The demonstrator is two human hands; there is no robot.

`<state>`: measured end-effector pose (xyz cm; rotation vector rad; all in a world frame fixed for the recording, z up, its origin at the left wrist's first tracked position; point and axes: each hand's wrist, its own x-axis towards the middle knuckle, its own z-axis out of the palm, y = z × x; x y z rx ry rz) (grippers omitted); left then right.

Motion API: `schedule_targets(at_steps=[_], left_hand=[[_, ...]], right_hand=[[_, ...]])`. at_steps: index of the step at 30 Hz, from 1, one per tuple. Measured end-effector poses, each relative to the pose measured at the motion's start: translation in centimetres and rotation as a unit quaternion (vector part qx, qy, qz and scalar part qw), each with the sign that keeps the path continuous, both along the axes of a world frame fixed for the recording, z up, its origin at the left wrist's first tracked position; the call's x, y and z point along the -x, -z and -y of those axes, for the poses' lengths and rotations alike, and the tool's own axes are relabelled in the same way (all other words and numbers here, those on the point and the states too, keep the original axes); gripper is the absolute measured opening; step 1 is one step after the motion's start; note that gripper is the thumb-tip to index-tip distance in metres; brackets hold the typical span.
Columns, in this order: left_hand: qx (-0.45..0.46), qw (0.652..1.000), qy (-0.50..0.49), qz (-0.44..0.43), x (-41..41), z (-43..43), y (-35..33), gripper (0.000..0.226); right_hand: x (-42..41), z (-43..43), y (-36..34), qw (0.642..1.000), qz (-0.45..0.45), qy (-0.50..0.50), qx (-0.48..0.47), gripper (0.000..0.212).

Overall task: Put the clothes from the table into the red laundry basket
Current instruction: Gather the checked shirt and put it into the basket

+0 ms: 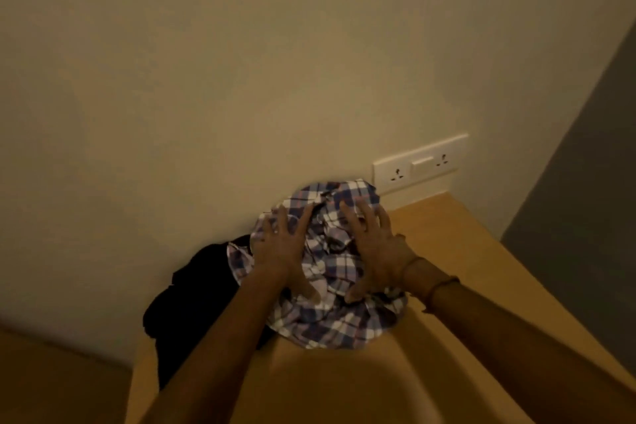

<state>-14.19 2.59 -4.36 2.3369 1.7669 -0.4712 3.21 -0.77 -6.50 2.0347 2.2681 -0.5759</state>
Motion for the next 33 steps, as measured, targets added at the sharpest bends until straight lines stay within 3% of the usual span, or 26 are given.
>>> schedule_targets(at_steps=[2,4,7,10,14,18,24,29,33], left_hand=[[0.038,0.999,-0.006,0.02,-0.3,-0.7,2.2,0.152],[0.025,0.999,0.01,0.037,-0.6,-0.9,5.3,0.145],[-0.011,0.996,0.037,0.086,-0.6,-1.4,9.3,0.123],[0.019,0.993,0.041,0.105,-0.1,-2.8,10.7,0.12],[-0.031,0.986,0.048,0.154,0.2,-3.1,10.9,0.096],[-0.062,0.991,0.092,0.076,-0.9,-1.1,9.5,0.086],[-0.131,0.975,0.162,0.072,-8.6,3.4,2.5,0.096],[-0.193,0.941,0.25,0.123,-21.0,7.9,-3.8,0.094],[-0.195,0.905,0.342,0.162,-31.8,15.2,-4.1,0.094]], right_hand=[[1.4,-2.8,1.3,0.997,0.061,-0.038,0.014,0.151],[2.4,-5.0,4.0,0.993,0.094,-0.062,0.03,0.139],[2.4,-6.5,8.2,0.99,0.092,-0.065,0.082,0.141],[1.5,-7.2,9.9,0.988,0.086,-0.107,0.063,0.142],[1.3,-7.0,9.4,0.994,0.033,-0.099,0.018,0.109],[1.3,-3.4,7.8,0.998,0.004,-0.056,-0.006,0.07],[-6.6,2.7,0.2,0.997,0.038,-0.009,-0.07,0.084],[-18.6,9.9,-6.4,0.986,0.072,0.067,-0.134,0.084],[-28.7,19.7,-7.0,0.972,0.121,0.147,-0.135,0.087]])
